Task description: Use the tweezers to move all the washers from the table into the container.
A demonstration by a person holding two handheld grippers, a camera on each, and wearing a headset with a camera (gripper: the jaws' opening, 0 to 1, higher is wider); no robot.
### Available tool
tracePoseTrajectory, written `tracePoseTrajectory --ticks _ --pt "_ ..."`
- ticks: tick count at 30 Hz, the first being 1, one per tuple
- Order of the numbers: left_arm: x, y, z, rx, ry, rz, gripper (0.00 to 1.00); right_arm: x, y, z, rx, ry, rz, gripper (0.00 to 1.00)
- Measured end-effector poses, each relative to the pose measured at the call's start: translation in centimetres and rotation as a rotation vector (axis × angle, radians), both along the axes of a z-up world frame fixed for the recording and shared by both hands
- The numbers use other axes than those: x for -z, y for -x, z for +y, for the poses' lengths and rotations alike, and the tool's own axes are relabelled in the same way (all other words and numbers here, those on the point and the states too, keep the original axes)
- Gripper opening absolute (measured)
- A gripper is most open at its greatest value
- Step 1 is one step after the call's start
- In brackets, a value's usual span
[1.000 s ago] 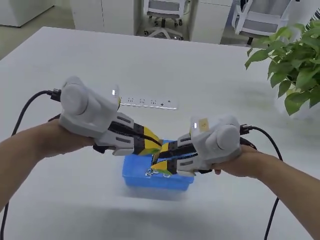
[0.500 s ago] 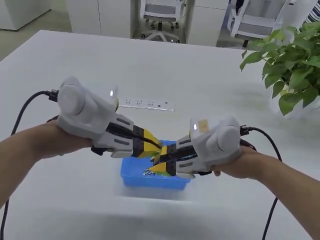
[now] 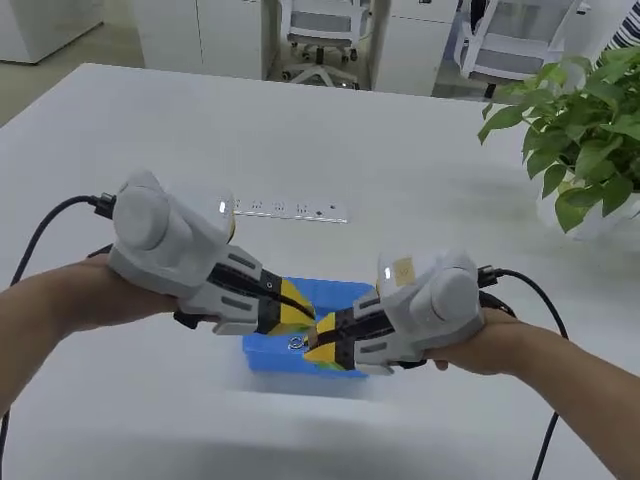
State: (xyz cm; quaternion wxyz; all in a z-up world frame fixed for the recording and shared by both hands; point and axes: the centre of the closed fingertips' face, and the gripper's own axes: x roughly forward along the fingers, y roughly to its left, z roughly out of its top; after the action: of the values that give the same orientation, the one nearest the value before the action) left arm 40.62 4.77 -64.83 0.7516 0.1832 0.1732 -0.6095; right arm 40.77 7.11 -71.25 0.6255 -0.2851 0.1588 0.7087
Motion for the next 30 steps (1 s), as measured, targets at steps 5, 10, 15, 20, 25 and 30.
tracePoseTrajectory --ticks 5,10,15,20,25,30 --pt "0.7 0.7 0.4 -0.003 -0.021 0.002 0.05 0.5 0.5 -0.3 -0.006 0.018 0.002 0.07" --pt "2.1 1.6 1.1 0.005 -0.072 0.009 0.04 1.1 1.2 -0.7 -0.015 0.048 0.001 0.07" --pt "3.2 2.2 1.4 0.01 -0.111 0.016 0.04 1.8 1.8 -0.9 -0.021 0.069 0.0 0.07" --pt "4.6 2.8 1.5 0.011 -0.142 0.031 0.04 2.9 2.3 -1.2 -0.021 0.094 0.001 0.07" --pt "5.9 3.3 1.5 0.017 -0.178 0.041 0.04 4.0 2.8 -1.4 -0.023 0.118 -0.001 0.07" --pt "7.6 3.3 1.9 0.0 -0.194 0.057 0.05 5.1 3.1 -1.8 -0.026 0.149 -0.018 0.08"
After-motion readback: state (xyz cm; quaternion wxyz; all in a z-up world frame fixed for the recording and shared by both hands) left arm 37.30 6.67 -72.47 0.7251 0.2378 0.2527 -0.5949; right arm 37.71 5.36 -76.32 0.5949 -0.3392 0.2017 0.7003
